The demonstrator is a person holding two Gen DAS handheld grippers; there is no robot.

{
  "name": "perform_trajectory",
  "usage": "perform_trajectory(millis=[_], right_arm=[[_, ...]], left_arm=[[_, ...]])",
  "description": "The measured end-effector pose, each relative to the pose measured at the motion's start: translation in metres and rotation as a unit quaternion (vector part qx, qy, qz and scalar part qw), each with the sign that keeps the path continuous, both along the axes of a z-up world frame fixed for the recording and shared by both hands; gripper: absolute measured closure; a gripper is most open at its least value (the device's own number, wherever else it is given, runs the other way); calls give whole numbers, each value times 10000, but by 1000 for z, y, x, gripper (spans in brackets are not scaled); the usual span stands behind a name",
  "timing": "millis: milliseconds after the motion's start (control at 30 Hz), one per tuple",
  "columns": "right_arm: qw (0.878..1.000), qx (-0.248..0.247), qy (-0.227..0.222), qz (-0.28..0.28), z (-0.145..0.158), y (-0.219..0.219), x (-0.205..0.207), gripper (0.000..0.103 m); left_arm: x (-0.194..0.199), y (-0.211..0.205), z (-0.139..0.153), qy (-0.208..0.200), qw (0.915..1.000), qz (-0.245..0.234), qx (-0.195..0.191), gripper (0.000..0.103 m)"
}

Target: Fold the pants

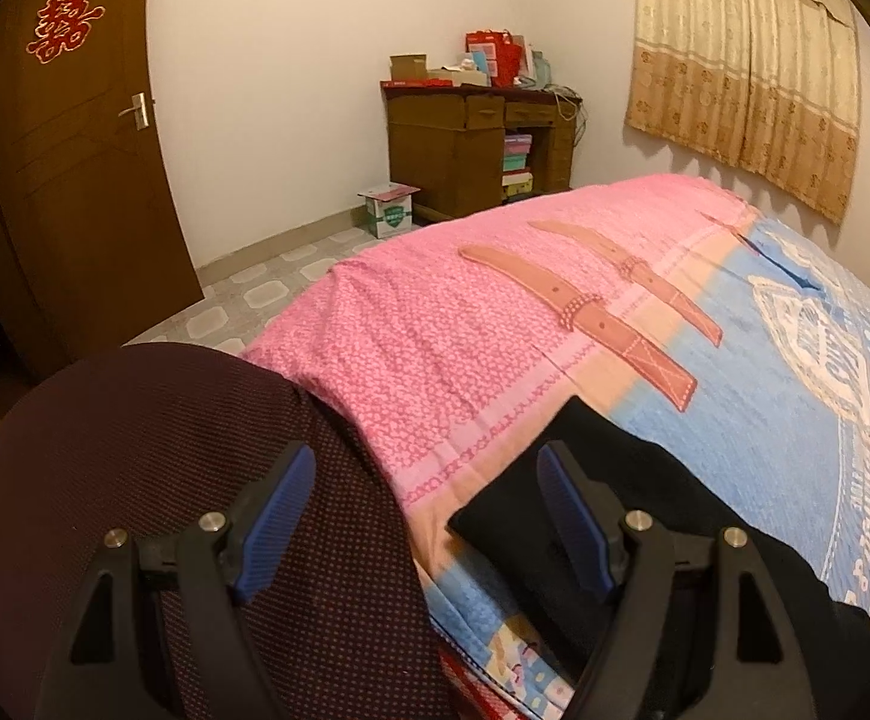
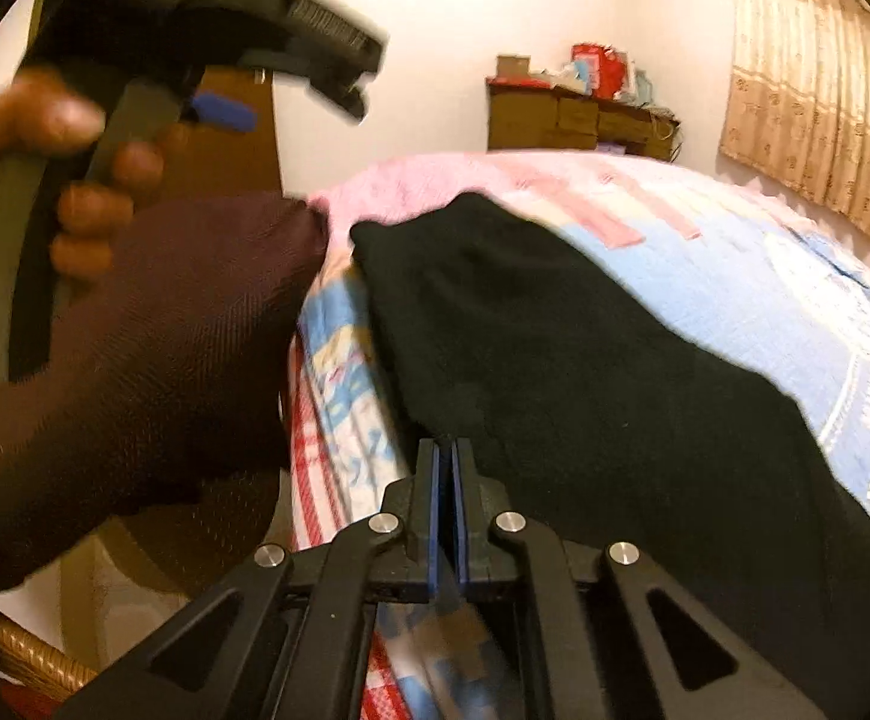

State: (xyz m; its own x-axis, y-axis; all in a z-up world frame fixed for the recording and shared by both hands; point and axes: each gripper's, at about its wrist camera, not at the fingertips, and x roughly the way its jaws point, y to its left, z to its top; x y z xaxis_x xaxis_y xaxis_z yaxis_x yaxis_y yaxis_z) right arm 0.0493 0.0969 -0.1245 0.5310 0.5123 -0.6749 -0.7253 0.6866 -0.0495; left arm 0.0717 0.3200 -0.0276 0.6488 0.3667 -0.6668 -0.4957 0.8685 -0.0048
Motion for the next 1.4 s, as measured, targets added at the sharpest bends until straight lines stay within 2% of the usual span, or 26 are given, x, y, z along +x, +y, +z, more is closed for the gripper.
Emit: perform_trajectory(millis=[33,100,167,200,267,367,500,633,733,800,867,900,933,967,1033,1100,1167,1200,1300,1400], right_arm=[[9999,-105,101,-20,-9,1,2,99],[9999,90,68,-37,-11,-4,1,98],[9995,302,95,-53,0,-10,-1,87],[9989,451,144,-40,8,-15,-3,77],[9946,1022,2,-154,29,-39,-12,75],[9851,1454,-300,-871,51,-88,-17,75],[9751,1226,-326,-1818,50,-149,-9,75],[9502,1177,-106,-2884,40,-235,-25,75],[9156,1159,49,-3850,29,-310,-56,75],[8817,1388,188,-4506,22,-367,-84,75],[8521,1841,203,-4895,21,-416,-116,75],[8295,1728,180,-5308,20,-439,-131,75],[8138,1731,146,-5546,20,-459,-147,75],[7921,1747,78,-5848,20,-480,-164,75],[7353,1770,3,-6542,20,-515,-199,75],[6920,2034,-131,-6925,22,-543,-234,75],[6775,2343,-322,-6964,26,-554,-253,75],[6767,2512,-371,-6911,28,-560,-260,74],[6701,3124,-355,-6724,23,-572,-261,47],[6595,3324,-50,-6742,1,-580,-251,47]], left_arm=[[1,-2,-1,14,10000,-26,1,24],[3,-9,-4,42,9999,-122,-5,24],[5,-20,-7,43,9996,-276,-25,24],[6,-25,-8,35,9994,-344,-39,23],[10,-43,-12,4,9981,-620,-52,23],[24,-67,-21,89,9964,-837,103,23],[44,-86,-38,197,9958,-876,172,23],[54,-91,-63,403,9959,-684,423,23],[64,-83,-88,740,9955,-468,371,20],[60,-77,-92,530,9977,-299,282,6],[60,-73,-92,574,9977,-213,297,4],[61,-73,-91,618,9975,-194,282,4],[60,-74,-90,648,9973,-154,297,4],[58,-76,-85,701,9968,-44,382,4],[54,-80,-80,706,9963,50,488,4],[46,-89,-70,601,9967,15,540,4],[40,-99,-61,498,9972,-81,547,4],[38,-107,-56,456,9975,-181,512,4],[34,-126,-45,410,9970,-531,380,4],[31,-145,-36,355,9949,-857,405,4]])
